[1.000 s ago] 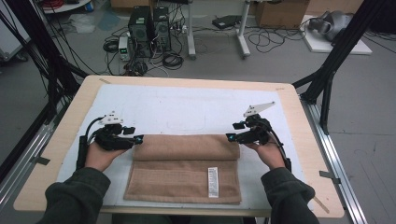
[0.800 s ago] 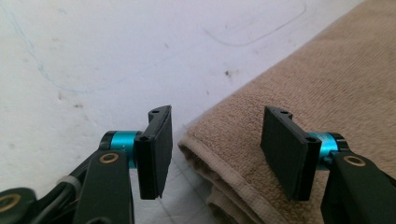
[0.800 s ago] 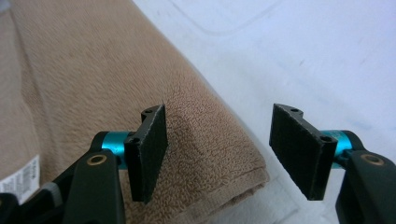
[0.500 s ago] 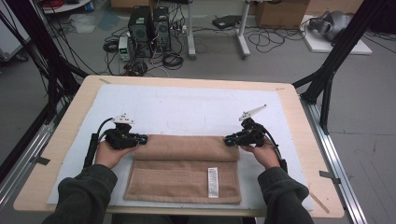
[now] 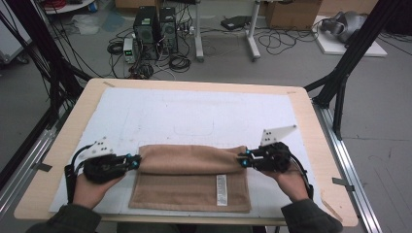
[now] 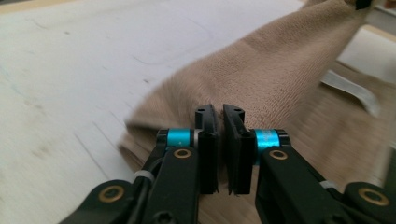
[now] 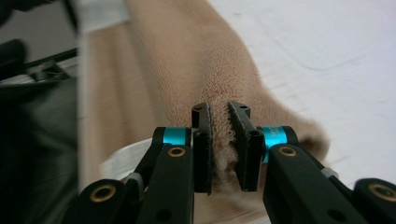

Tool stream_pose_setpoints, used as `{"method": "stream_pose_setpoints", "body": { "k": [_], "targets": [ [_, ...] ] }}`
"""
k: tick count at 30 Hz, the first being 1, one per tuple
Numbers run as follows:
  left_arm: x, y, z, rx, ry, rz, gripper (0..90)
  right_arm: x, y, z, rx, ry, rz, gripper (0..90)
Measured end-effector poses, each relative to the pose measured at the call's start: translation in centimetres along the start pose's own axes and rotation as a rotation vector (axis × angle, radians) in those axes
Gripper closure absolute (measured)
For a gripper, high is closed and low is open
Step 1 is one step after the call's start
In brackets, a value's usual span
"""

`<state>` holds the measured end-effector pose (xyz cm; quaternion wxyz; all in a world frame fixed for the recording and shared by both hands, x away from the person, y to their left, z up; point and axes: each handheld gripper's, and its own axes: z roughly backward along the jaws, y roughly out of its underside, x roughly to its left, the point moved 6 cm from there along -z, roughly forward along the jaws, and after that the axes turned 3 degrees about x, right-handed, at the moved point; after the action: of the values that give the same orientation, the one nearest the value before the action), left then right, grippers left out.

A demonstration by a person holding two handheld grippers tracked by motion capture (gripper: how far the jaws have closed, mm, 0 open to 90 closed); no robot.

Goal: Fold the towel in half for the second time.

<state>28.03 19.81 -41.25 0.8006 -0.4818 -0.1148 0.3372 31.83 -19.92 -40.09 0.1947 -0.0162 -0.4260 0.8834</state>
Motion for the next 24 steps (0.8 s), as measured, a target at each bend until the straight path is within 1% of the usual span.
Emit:
{"method": "stream_pose_setpoints", "body": {
  "k": [1,2,3,4,5,7,8,9,10,11,12,13,14,15,16,18,20,22,23,24],
  "targets": [
    [-0.4,0.1,0.5,-0.004,0.004,-0.007,75.3,1.0,0.3,0.5,-0.006,-0.019,0.011,75.0],
    [-0.8,0.2,1.3,-0.012,-0.002,-0.009,72.0,1.5,0.5,0.8,-0.009,-0.028,0.018,73.5],
    [-0.9,0.1,1.8,-0.015,-0.025,-0.024,66.9,2.2,0.7,1.2,-0.013,-0.026,0.035,72.4],
    [-1.0,0.0,2.1,-0.014,-0.038,-0.029,63.7,2.4,0.7,1.5,-0.032,-0.026,0.042,70.4],
    [-0.9,-0.2,2.4,-0.008,-0.045,-0.038,62.0,2.5,0.7,1.8,-0.042,-0.028,0.037,68.6],
    [-0.7,-0.7,2.3,-0.009,-0.060,-0.052,60.7,2.0,0.5,2.1,-0.056,-0.011,0.034,66.6],
    [-0.5,-0.9,2.0,0.003,-0.067,-0.057,60.2,1.7,0.4,2.1,-0.065,-0.001,0.026,65.1],
    [-0.4,-1.0,1.6,0.009,-0.062,-0.056,59.5,1.0,0.4,1.9,-0.051,0.016,0.012,64.7],
    [-0.2,-1.0,1.0,0.018,-0.052,-0.058,59.3,0.6,0.5,1.5,-0.038,0.026,0.015,63.9],
    [-0.1,-1.0,0.5,0.019,-0.051,-0.056,59.4,0.2,0.7,0.8,-0.004,0.030,0.015,62.3],
    [0.1,-0.9,-0.2,0.020,-0.046,-0.047,59.3,-0.2,0.8,0.3,0.007,0.035,0.018,61.2],
    [0.2,-0.8,-0.7,0.022,-0.041,-0.038,59.2,-0.6,1.0,-0.5,0.027,0.034,0.014,60.5],
    [0.5,-0.6,-1.4,0.032,-0.033,-0.028,59.3,-0.8,1.2,-0.9,0.038,0.026,0.009,60.2],
    [0.7,-0.5,-1.9,0.045,-0.035,-0.023,59.2,-1.0,1.6,-1.5,0.043,0.011,0.000,59.1],
    [1.1,-0.1,-2.7,0.074,-0.038,-0.021,59.1,-1.2,1.7,-1.9,0.045,0.018,-0.002,58.7],
    [1.3,0.6,-3.9,0.150,-0.046,-0.049,60.8,-1.6,2.5,-2.9,0.080,0.035,-0.005,58.1],
    [1.2,1.1,-4.9,0.203,-0.029,-0.075,69.9,-1.7,3.0,-3.8,0.108,0.038,-0.009,58.9],
    [1.2,1.8,-5.5,0.225,-0.020,-0.077,78.1,-1.6,3.6,-4.8,0.131,0.035,0.002,67.5],
    [1.2,2.1,-5.7,0.233,-0.016,-0.071,81.4,-1.5,3.8,-5.1,0.142,0.043,0.013,72.9],
    [1.2,2.3,-5.6,0.228,-0.011,-0.067,83.5,-1.4,3.9,-5.4,0.141,0.042,0.024,78.8]
  ]
}}
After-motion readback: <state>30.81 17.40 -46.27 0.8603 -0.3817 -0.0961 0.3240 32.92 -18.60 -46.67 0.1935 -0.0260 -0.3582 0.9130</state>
